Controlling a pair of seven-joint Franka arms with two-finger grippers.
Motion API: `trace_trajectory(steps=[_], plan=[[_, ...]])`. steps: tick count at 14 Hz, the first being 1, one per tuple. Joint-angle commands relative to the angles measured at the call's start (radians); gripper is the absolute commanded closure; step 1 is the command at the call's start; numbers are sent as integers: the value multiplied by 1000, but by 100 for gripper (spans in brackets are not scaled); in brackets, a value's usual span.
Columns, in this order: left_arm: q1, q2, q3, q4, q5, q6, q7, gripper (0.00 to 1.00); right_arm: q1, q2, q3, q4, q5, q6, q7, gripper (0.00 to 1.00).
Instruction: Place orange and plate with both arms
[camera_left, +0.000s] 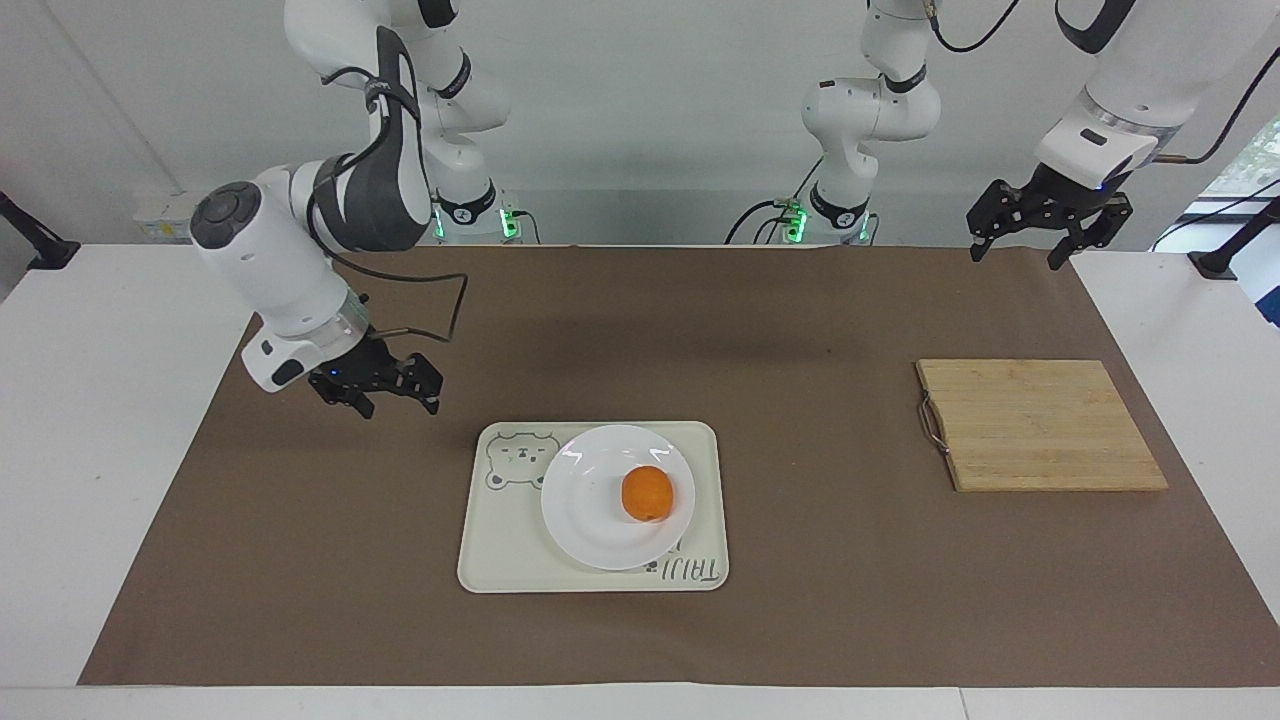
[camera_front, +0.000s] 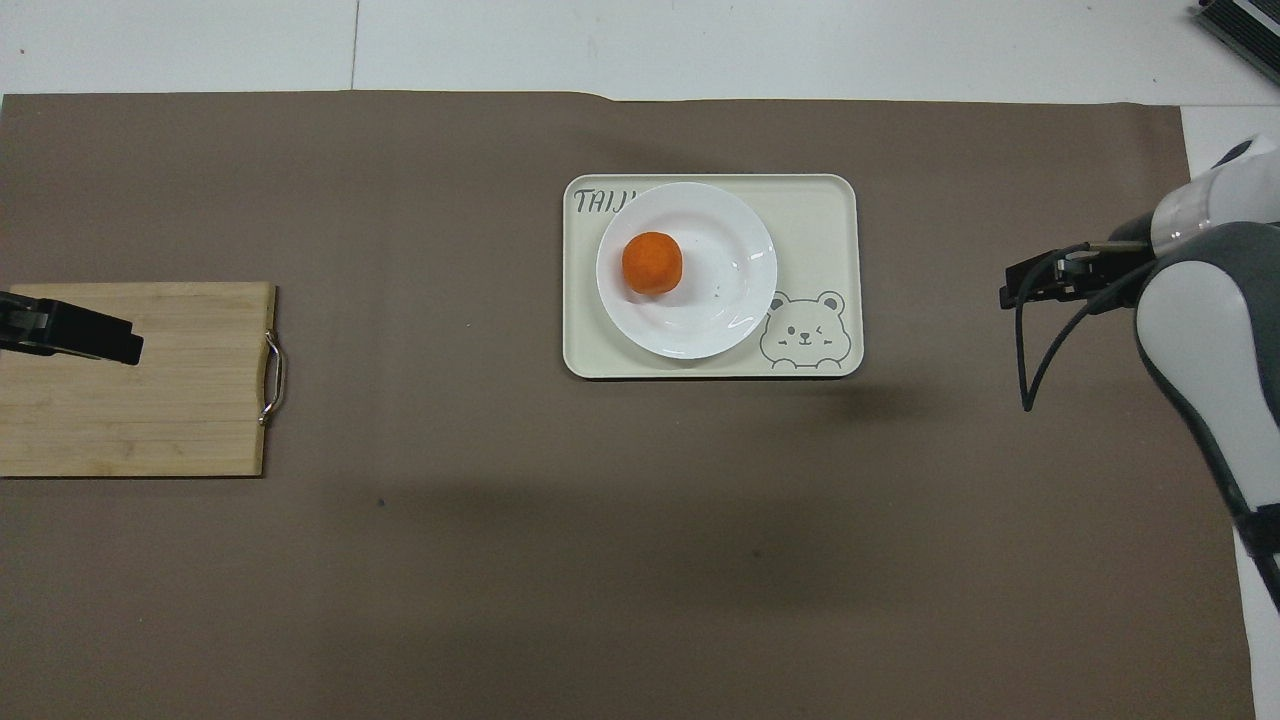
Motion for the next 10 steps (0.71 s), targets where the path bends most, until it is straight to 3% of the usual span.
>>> trace_trajectory(steps=[1,10], plan=[[11,-26,-12,-30,17,18,-11,0,-15,-82,11,-17,-71,-47,14,0],[11,-26,-12,-30,17,18,-11,0,-9,-174,16,103,-142,-277,17,0]])
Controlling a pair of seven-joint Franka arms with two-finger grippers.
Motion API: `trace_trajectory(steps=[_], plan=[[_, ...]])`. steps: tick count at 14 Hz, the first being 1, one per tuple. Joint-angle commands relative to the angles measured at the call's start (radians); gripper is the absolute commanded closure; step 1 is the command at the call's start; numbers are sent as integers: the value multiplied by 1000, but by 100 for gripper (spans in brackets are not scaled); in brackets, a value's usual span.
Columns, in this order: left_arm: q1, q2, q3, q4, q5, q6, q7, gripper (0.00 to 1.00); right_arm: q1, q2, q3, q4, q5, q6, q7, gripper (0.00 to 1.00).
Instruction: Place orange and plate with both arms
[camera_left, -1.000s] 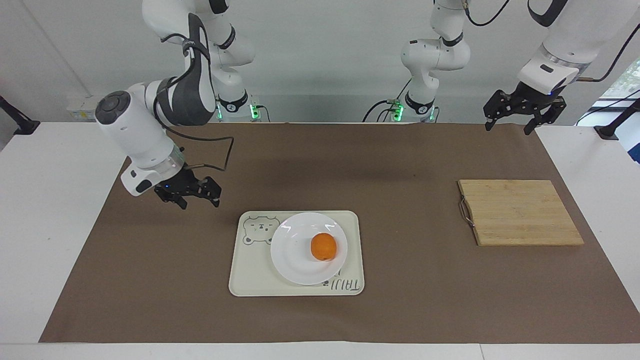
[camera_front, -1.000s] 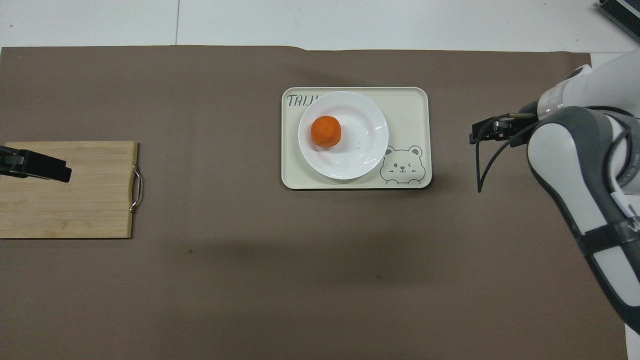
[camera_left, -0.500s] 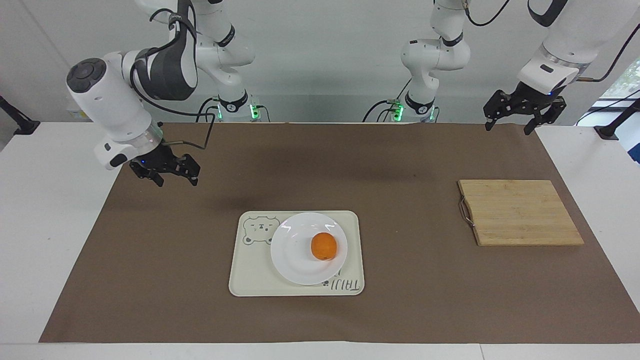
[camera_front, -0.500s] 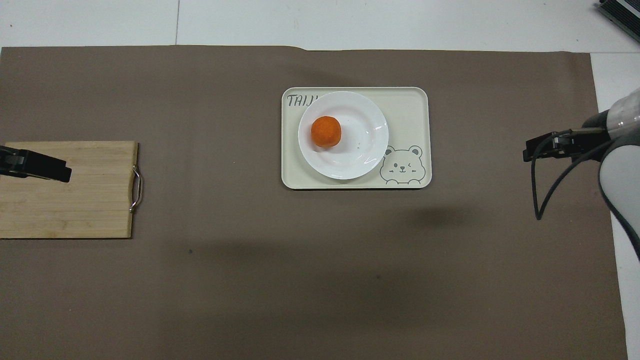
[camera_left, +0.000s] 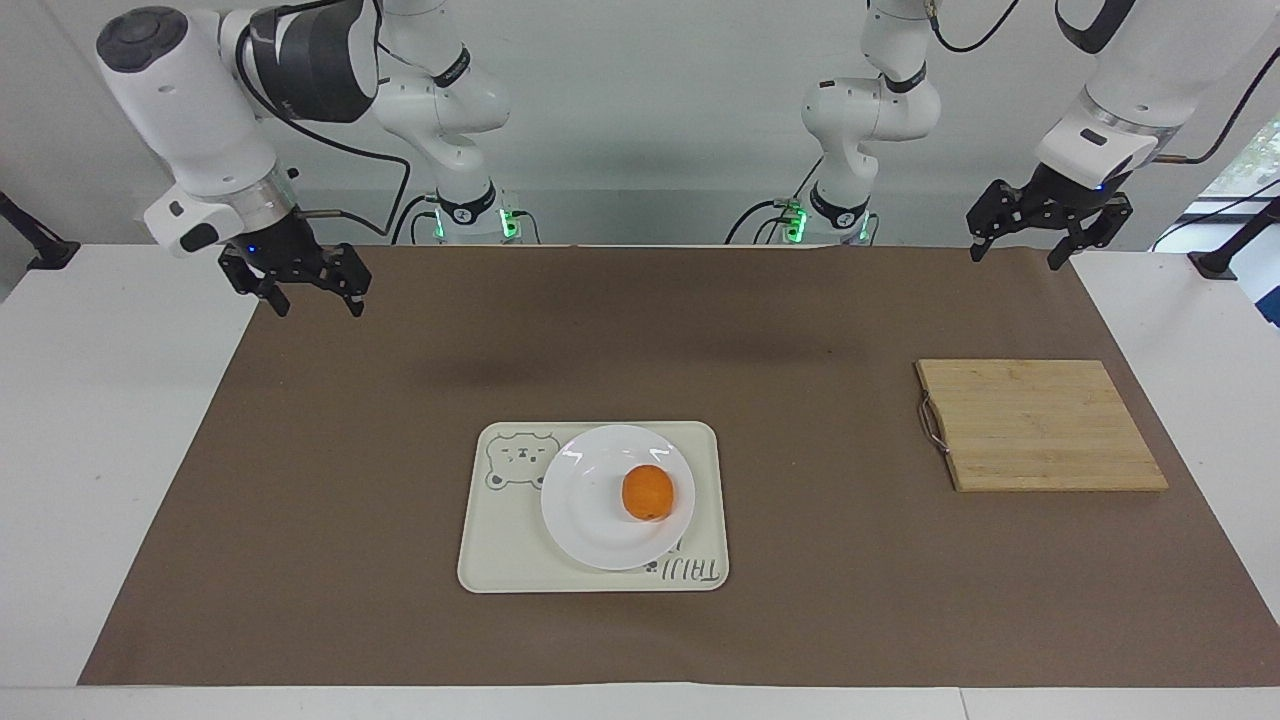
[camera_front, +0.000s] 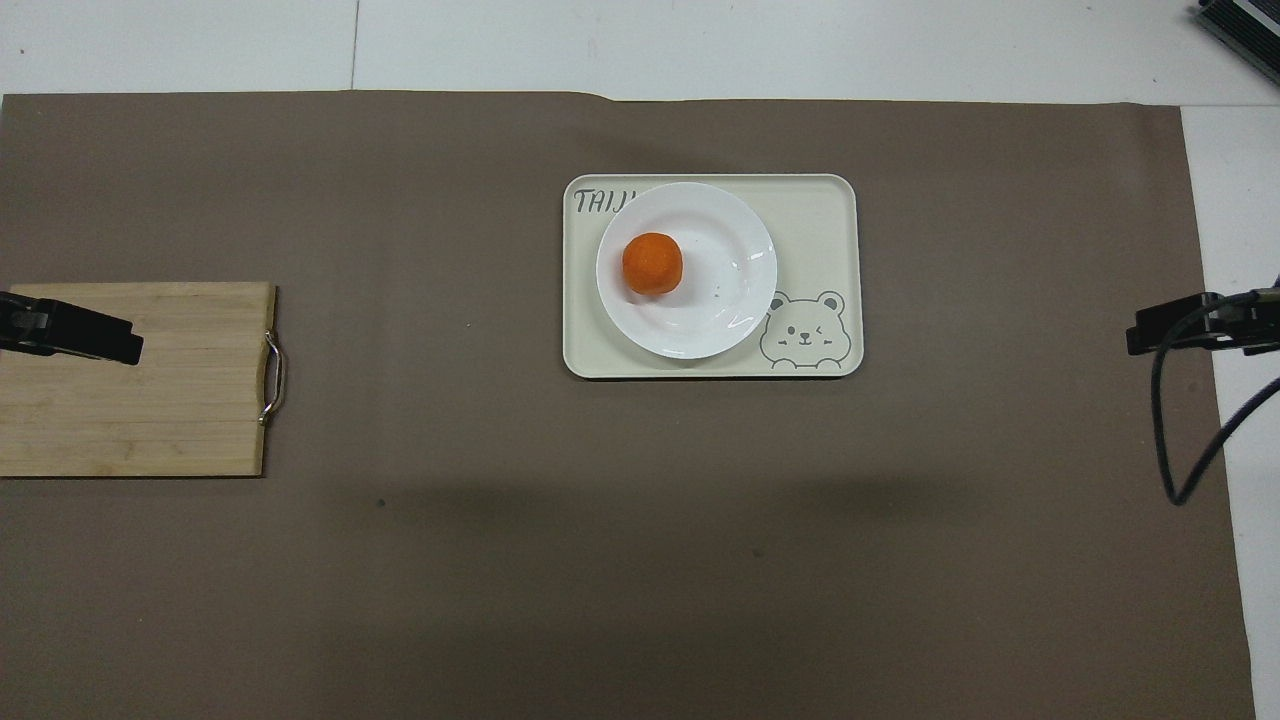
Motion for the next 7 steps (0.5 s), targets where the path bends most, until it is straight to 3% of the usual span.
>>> trace_trajectory(steps=[1,4,7], plan=[[11,-26,-11,-30,17,18,-9,0,-4,-28,16,39,-22,-68,16,0],[11,-26,-12,-30,17,18,-11,0,-4,-37,18,107,-28,-131,17,0],[11,-26,-12,-30,17,18,-11,0,-7,-69,19,82,-27,-114,11,0]])
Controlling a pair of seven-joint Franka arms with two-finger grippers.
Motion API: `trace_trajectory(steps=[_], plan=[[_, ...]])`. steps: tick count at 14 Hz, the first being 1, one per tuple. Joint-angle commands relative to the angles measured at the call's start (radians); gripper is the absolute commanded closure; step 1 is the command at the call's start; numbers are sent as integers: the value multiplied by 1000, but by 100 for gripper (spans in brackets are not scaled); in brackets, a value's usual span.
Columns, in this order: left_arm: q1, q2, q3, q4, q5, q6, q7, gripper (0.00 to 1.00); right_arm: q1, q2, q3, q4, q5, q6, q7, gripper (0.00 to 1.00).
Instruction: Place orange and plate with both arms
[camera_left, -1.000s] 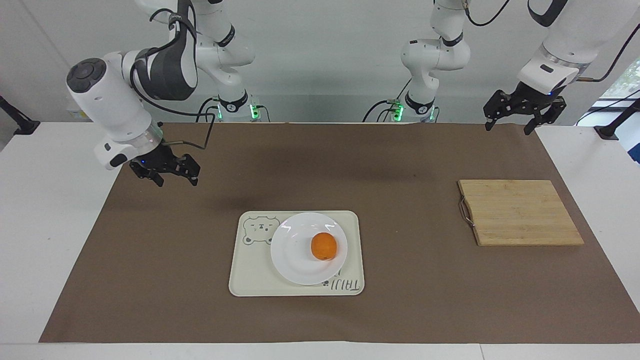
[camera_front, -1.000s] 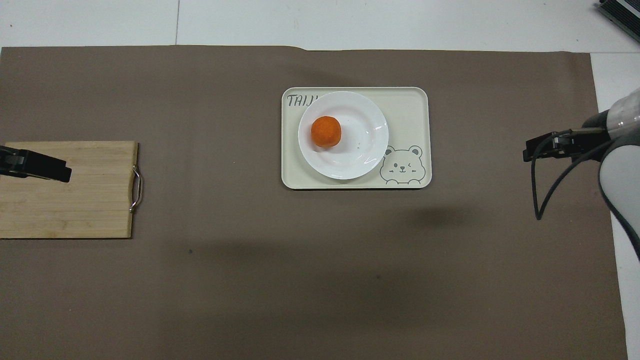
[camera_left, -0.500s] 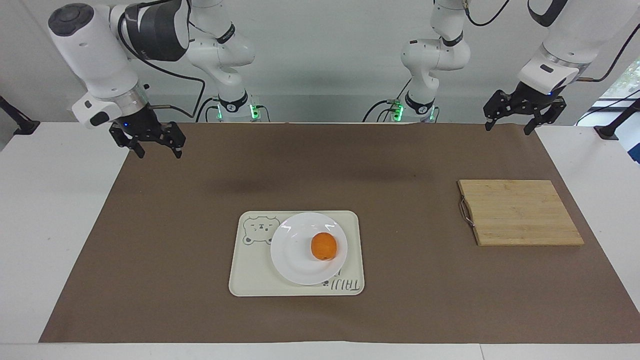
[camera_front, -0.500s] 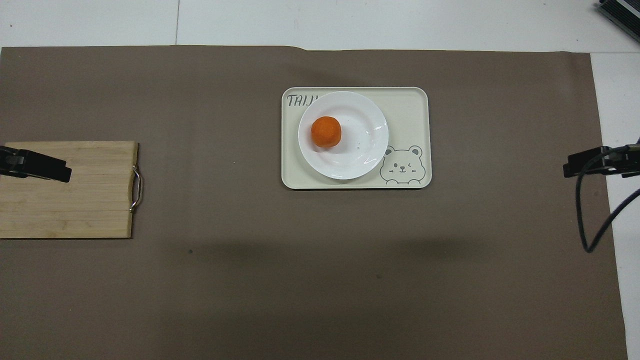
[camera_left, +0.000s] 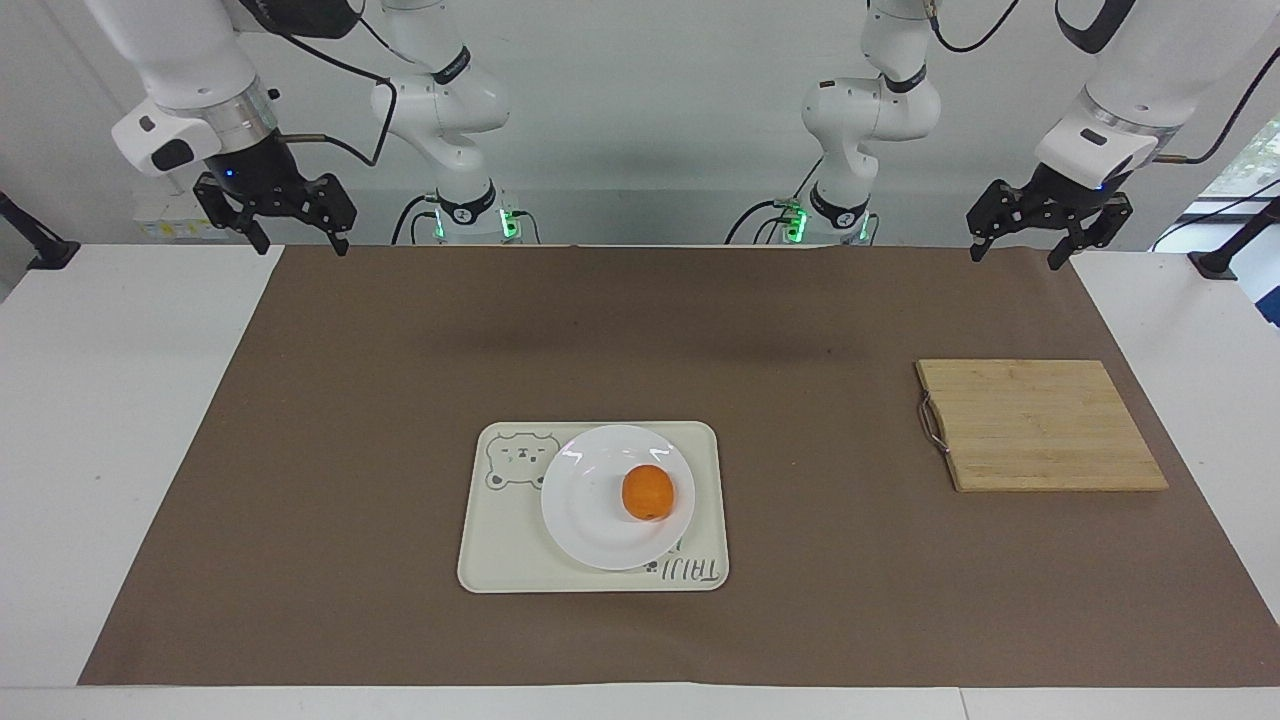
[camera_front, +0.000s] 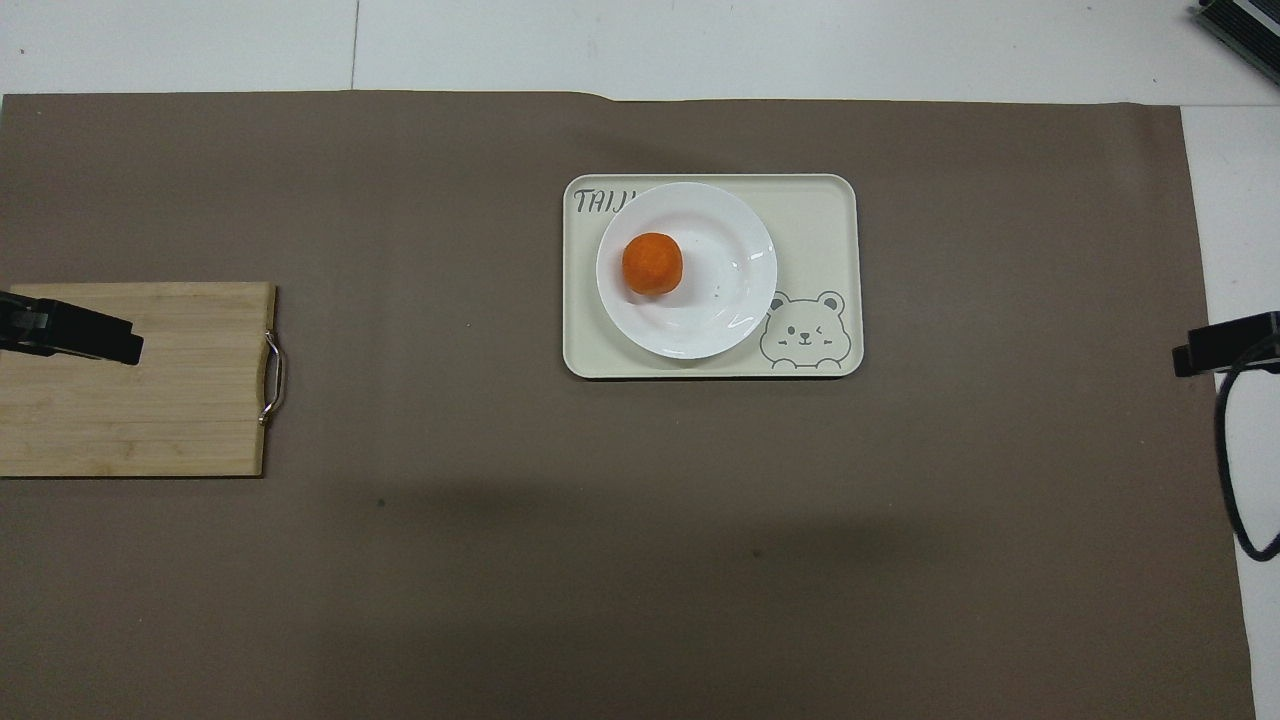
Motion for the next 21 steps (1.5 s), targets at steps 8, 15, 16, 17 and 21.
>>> trace_trajectory(steps=[8,15,16,17,21], plan=[[11,-26,-12,-30,17,18,-11,0,3,-32,14,-75,7,54,2,0],[11,-26,-11,-30,17,18,-11,0,-15,31,14,4,12,-10,-12,0],[11,-26,-12,-30,17,18,-11,0,-16,28,9,-3,12,-2,-12,0],[11,-26,-12,-30,17,18,-11,0,-11,25,9,-6,9,-2,-10,0],[11,-26,-11,-30,17,18,-11,0,-8,14,8,-22,9,-4,-6,0]])
